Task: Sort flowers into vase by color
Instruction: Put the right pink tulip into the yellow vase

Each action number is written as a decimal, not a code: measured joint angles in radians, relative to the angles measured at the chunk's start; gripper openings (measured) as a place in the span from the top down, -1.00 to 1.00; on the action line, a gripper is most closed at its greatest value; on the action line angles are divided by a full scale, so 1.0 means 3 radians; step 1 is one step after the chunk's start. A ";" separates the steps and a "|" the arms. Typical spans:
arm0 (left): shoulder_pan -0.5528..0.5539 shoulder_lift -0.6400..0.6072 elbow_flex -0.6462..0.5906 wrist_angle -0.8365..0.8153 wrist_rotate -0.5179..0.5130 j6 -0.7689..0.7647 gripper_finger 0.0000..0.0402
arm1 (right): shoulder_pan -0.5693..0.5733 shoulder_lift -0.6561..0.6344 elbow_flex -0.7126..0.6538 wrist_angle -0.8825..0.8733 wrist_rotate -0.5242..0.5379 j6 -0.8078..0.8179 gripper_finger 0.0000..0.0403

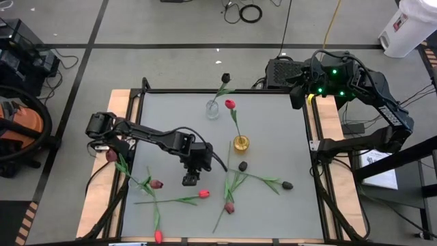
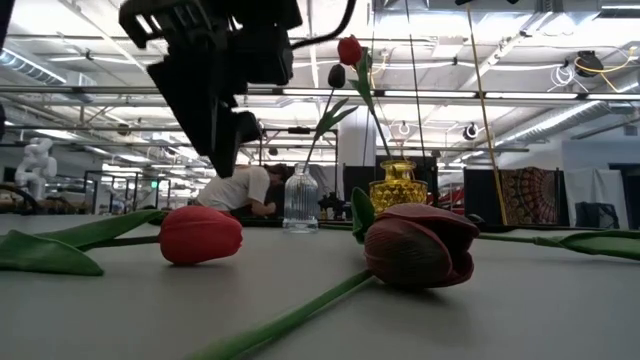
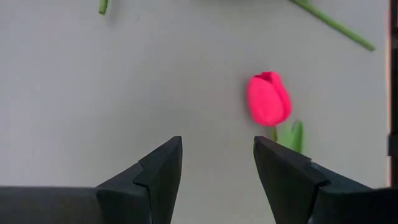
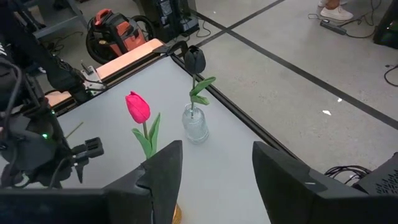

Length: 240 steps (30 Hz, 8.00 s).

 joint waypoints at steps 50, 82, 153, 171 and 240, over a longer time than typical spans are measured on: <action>-0.0147 0.0482 0.0003 0.0208 0.0820 -0.0395 -0.02 | 0.0000 0.0000 0.0001 -0.0001 0.0000 0.0000 0.07; 0.0241 0.0470 -0.0450 0.0768 0.0694 -0.0598 -0.02 | -0.0001 0.0000 0.0000 -0.0001 0.0000 0.0000 0.07; -0.0485 0.0475 -0.0479 0.0860 0.0817 -0.1537 -0.02 | -0.0001 0.0000 0.0001 0.0000 0.0000 0.0000 0.07; -0.0496 0.0482 -0.0479 0.0908 0.0845 -0.1627 -0.02 | 0.0000 0.0001 0.0001 -0.0001 0.0000 0.0000 0.07; -0.0378 0.0481 -0.0149 0.0949 0.1409 -0.1502 0.99 | -0.0001 0.0001 0.0001 -0.0001 0.0000 0.0000 0.07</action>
